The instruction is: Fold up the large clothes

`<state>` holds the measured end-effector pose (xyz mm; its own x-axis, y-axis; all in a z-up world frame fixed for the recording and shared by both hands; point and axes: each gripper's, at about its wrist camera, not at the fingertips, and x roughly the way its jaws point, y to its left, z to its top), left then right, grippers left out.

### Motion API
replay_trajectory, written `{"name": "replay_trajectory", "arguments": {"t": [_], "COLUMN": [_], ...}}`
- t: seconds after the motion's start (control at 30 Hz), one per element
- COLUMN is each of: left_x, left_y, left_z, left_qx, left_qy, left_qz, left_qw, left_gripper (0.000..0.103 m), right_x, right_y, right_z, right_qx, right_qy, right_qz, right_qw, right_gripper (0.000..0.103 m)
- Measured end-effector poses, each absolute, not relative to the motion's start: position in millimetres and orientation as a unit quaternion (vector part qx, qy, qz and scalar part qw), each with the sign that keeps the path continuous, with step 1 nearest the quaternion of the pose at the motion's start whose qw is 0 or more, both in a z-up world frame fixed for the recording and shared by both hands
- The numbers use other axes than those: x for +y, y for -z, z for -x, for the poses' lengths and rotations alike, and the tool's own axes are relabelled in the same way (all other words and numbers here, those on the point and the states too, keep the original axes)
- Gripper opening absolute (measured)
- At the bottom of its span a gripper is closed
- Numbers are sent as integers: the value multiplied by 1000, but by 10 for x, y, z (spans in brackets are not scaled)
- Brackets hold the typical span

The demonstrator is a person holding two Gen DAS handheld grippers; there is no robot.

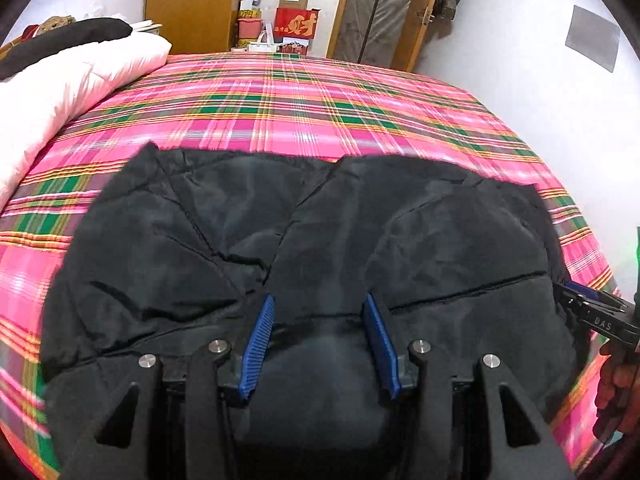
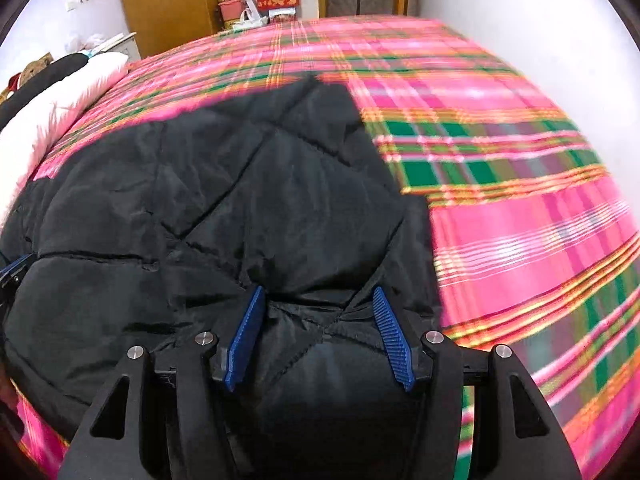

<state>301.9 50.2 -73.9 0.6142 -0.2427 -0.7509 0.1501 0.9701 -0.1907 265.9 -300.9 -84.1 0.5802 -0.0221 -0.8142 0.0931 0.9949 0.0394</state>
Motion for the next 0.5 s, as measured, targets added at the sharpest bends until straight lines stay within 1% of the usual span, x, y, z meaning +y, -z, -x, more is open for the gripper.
{"name": "replay_trajectory", "arguments": {"t": [0.13,0.2,0.27,0.4,0.5], "left_x": [610,612,489,166,162], "left_y": [402,321,373,720,806], "left_z": [-2628,-2416,-2325,-2371,-2474], "left_qx": [395,381,389,425,431], "left_qy": [117,130,145,149,145], "left_qz": [64,71,51,-15,2], "left_qw": [909,913,908,893,891], "left_gripper": [50,50,50,50,50], "right_x": [-2949,-2884,-2787,-2733,-2734], "right_y": [485,434,529,947,1056], "right_z": [-2201,-2068,-1966,-2068,-2137], "right_qx": [415,405,415,464,468], "right_qy": [5,-6,-16,-11,-9], "right_qz": [-53,-57,-51,-33,-24], "right_qw": [908,913,908,885,883], "right_gripper": [56,56,56,56,56]}}
